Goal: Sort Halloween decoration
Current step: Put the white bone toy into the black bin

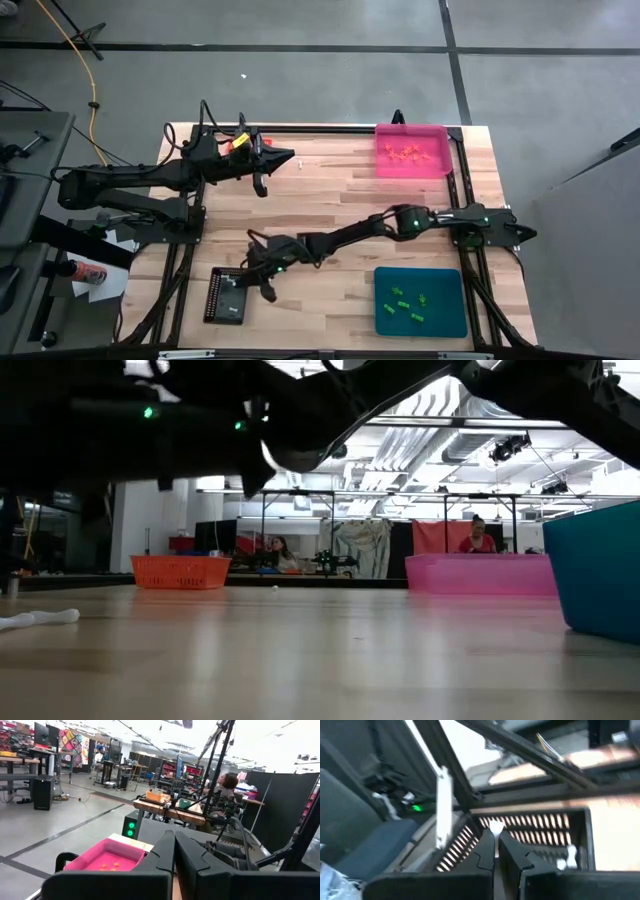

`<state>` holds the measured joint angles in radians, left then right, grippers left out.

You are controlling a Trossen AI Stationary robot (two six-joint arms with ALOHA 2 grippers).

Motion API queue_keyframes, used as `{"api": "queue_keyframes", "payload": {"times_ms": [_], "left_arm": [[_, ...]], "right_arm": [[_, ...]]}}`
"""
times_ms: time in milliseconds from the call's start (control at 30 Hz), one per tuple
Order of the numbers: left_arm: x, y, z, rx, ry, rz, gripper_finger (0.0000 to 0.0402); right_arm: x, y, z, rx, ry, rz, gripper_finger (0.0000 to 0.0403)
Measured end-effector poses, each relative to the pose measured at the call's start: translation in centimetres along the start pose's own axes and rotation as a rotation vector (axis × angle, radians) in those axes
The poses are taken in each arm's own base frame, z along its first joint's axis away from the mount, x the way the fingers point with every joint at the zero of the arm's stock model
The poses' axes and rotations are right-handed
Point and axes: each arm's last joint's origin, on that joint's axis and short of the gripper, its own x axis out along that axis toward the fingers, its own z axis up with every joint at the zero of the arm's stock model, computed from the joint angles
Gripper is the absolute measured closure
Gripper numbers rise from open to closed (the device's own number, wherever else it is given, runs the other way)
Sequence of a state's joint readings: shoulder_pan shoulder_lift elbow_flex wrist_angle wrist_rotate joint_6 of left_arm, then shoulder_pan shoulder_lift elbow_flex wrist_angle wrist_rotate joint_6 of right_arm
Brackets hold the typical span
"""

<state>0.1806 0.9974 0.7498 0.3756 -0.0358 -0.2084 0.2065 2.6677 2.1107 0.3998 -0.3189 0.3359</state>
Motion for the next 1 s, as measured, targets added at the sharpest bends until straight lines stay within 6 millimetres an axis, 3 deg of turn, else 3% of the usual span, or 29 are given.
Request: {"api": "queue_keyframes", "payload": {"times_ms": [233,500,600,833,1000], "left_arm": [[0.0,0.0,0.0,0.001,0.001,-0.001,0.0402],[0.0,0.0,0.0,0.001,0.002,0.000,0.0402],[0.0,0.0,0.0,0.001,0.005,0.000,0.0402],[0.0,0.1,-0.5,0.002,0.053,0.010,0.0402],[0.0,0.1,-0.6,0.002,0.059,0.011,0.0402]], "right_arm": [[0.7,0.3,-1.0,0.074,0.014,-0.147,0.0372],[0.8,0.8,0.3,0.048,0.000,-0.132,0.0251],[0.7,0.6,1.4,0.044,0.019,-0.114,0.0222],[-0.6,-1.0,4.7,0.060,0.161,0.007,0.0224],[-3.4,-1.7,5.0,0.011,0.382,-0.049,0.0265]]}}
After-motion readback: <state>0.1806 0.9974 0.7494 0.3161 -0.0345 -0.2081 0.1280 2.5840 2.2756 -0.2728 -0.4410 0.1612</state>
